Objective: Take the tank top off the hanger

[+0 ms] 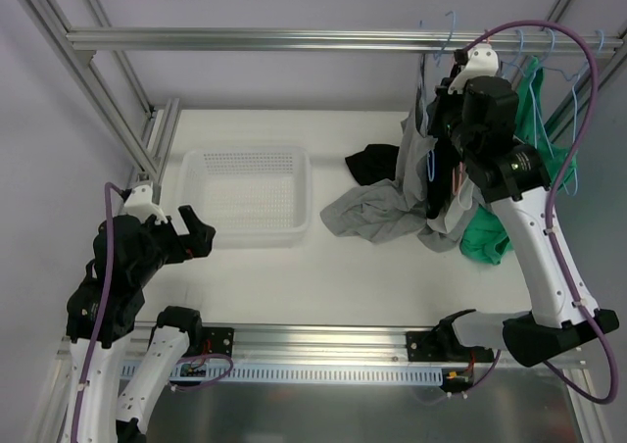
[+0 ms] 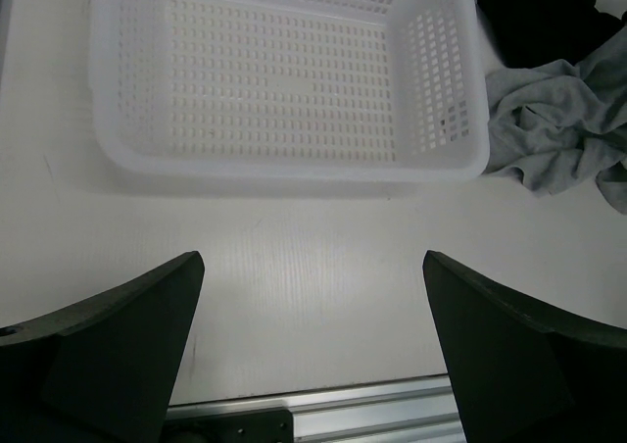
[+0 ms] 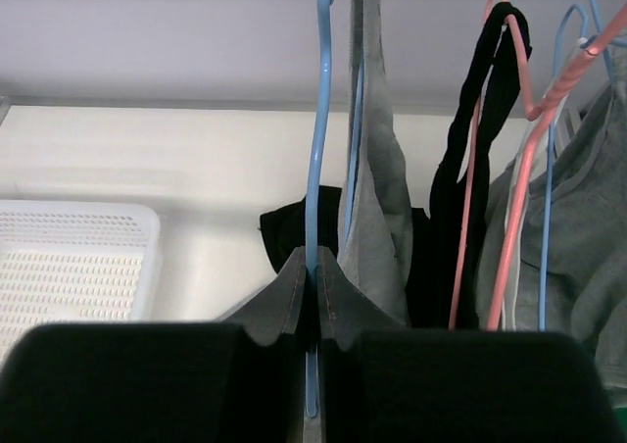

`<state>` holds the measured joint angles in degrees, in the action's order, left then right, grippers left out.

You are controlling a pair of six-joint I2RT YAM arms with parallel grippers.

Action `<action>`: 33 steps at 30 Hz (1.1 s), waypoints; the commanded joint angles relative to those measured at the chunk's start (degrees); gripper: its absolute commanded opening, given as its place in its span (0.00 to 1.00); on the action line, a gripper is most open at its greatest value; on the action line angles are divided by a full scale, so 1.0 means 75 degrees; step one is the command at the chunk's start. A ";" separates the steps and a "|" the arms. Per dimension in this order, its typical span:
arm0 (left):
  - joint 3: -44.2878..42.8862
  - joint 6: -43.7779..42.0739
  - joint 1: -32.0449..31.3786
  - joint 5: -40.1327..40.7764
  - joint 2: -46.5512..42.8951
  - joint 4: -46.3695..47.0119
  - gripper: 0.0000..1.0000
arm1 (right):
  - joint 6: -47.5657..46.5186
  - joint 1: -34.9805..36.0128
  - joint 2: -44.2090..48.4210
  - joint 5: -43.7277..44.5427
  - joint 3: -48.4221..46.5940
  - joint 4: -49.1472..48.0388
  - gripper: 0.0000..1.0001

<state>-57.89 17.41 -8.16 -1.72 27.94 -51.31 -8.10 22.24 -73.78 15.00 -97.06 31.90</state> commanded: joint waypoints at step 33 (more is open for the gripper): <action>-0.5676 -0.2392 -0.5099 -0.1517 0.7852 0.6208 0.79 | 0.1537 0.0023 0.4904 -0.5106 0.1831 0.2637 0.00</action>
<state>-98.00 2.04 -46.39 -14.09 85.21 -8.14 2.31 22.24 -37.01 -20.01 -81.89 52.95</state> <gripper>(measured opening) 0.810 0.047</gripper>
